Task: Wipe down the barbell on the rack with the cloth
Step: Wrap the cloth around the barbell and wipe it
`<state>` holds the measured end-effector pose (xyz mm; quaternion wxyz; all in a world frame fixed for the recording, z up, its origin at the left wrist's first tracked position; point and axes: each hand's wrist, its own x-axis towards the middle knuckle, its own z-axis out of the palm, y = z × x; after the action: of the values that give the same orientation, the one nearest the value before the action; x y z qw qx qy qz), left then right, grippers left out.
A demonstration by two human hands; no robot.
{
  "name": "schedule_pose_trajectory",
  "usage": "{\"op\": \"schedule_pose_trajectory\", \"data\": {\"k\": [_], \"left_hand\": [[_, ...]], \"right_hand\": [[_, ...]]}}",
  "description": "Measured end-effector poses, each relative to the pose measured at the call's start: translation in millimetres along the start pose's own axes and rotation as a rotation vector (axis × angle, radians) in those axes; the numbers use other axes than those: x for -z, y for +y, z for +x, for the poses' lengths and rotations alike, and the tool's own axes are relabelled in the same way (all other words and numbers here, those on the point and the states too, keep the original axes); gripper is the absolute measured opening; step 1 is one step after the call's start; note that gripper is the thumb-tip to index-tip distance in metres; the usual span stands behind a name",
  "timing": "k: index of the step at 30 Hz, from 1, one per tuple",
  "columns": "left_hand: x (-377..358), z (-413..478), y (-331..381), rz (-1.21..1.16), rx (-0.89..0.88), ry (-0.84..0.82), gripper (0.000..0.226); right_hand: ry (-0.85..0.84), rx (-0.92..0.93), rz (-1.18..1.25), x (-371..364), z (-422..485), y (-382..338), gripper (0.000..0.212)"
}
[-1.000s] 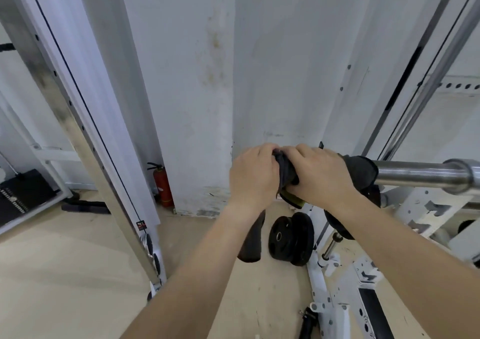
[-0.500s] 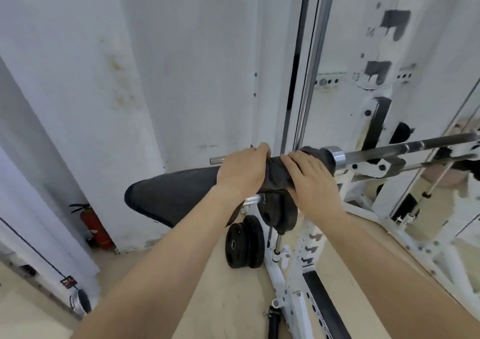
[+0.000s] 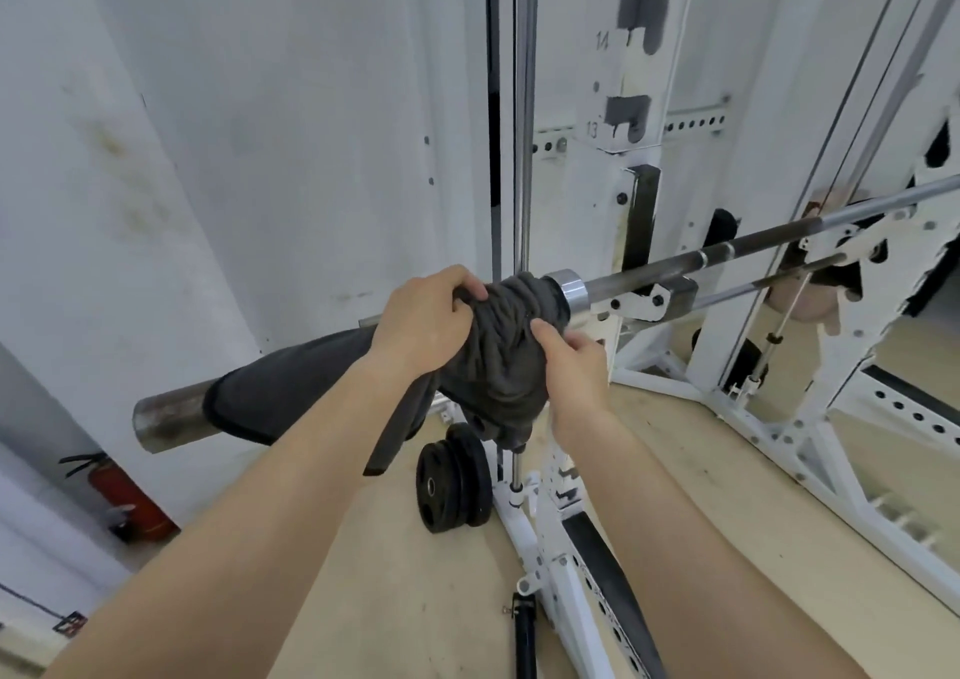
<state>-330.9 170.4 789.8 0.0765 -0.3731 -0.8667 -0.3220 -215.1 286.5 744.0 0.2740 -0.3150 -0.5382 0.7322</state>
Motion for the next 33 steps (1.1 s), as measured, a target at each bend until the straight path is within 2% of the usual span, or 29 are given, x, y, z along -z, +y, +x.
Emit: {"op": "schedule_pose_trajectory", "data": {"k": [2, 4, 7, 9, 11, 12, 13, 14, 15, 17, 18, 20, 23, 25, 29, 31, 33], "left_hand": [[-1, -2, 3, 0.012, -0.011, 0.006, 0.033], [-2, -5, 7, 0.086, -0.059, -0.015, 0.035], [-8, -8, 12, 0.214, -0.154, -0.047, 0.041], [-14, -5, 15, 0.237, -0.192, -0.041, 0.041], [-22, 0, 21, 0.284, -0.185, -0.030, 0.045], [-25, 3, 23, 0.329, -0.156, -0.028, 0.055], [-29, 5, 24, 0.384, -0.111, -0.026, 0.066], [-31, 6, 26, 0.440, -0.059, -0.016, 0.074], [-32, 7, 26, 0.474, -0.007, -0.007, 0.078], [-29, 9, 25, 0.481, 0.073, -0.018, 0.078], [-27, 10, 23, 0.480, 0.102, -0.053, 0.078], [-20, 11, 20, 0.479, 0.155, -0.132, 0.079], [-18, 5, 16, 0.549, 0.137, -0.100, 0.073], [-29, -1, 8, 0.610, 0.043, 0.024, 0.063], [-47, -7, -1, 0.707, -0.099, 0.236, 0.052], [-41, -5, 1, 0.695, -0.085, 0.192, 0.058], [-34, 4, 5, 0.631, -0.033, 0.014, 0.067]], "right_hand": [[-0.033, 0.100, 0.043, -1, -4, -15, 0.018], [-0.017, 0.295, 0.053, 3, 0, -37, 0.013], [0.153, 0.550, -0.082, 15, 21, -78, 0.011], [0.211, 0.558, -0.360, 27, 41, -92, 0.013], [0.203, 0.435, -0.876, 39, 54, -84, 0.033], [0.218, 0.410, -1.065, 44, 58, -75, 0.046], [0.245, 0.452, -1.159, 47, 58, -67, 0.057], [0.252, 0.573, -1.180, 48, 57, -60, 0.063], [0.189, 0.731, -1.202, 48, 56, -55, 0.066], [-0.092, 0.936, -1.373, 44, 61, -49, 0.076], [-0.216, 0.965, -1.461, 41, 66, -49, 0.082], [-0.353, 0.960, -1.576, 32, 80, -55, 0.087], [-0.493, 0.931, -1.678, 15, 98, -71, 0.077], [-0.583, 0.925, -1.717, 4, 108, -77, 0.067], [-0.779, 0.792, -1.793, -18, 120, -88, 0.058], [-0.808, 0.791, -1.792, -19, 122, -89, 0.054], [-0.713, 0.970, -1.740, -8, 124, -77, 0.053]]}}
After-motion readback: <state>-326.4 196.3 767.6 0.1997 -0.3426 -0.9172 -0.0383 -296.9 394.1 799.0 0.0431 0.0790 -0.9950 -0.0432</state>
